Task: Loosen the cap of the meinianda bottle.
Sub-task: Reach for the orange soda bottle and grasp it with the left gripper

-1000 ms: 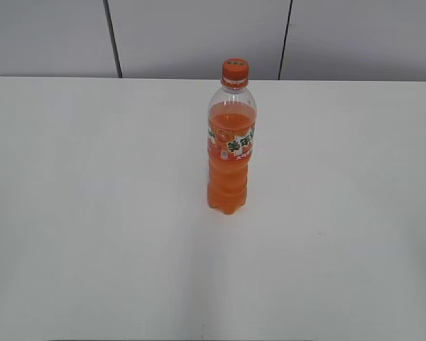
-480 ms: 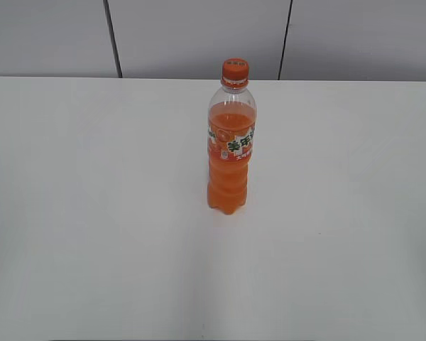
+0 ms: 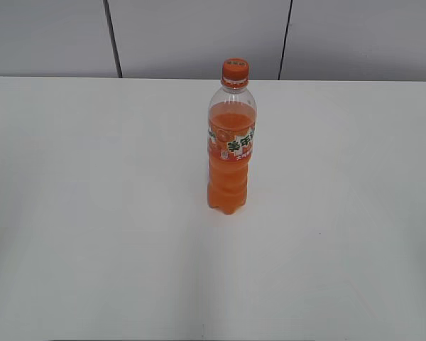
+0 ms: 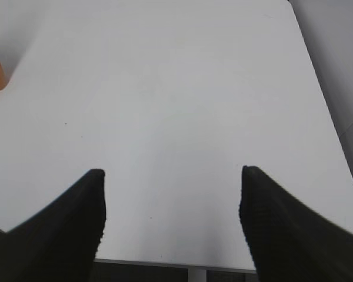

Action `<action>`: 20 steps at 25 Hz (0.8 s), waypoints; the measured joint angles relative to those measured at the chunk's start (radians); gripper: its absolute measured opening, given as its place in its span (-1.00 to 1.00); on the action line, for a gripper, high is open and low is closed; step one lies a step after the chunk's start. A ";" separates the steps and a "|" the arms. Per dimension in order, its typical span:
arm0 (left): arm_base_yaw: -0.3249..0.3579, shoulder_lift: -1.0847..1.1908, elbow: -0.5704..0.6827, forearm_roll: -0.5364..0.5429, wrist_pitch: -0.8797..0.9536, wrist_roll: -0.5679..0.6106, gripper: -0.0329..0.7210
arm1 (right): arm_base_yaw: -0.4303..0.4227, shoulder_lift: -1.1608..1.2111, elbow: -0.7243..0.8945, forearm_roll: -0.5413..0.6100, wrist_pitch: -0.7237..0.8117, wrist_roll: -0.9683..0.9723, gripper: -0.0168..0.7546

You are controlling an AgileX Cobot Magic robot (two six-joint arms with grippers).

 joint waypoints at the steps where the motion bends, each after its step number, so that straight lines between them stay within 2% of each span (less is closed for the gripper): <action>1: 0.000 0.028 0.000 0.001 -0.036 0.000 0.22 | 0.000 0.000 0.000 0.000 0.000 0.000 0.42; 9: 0.000 0.237 0.000 0.005 -0.278 0.000 0.22 | 0.000 0.000 0.000 0.000 0.000 0.000 0.42; 20: 0.000 0.348 0.001 0.009 -0.448 0.000 0.22 | 0.000 0.000 0.000 0.000 0.000 0.000 0.42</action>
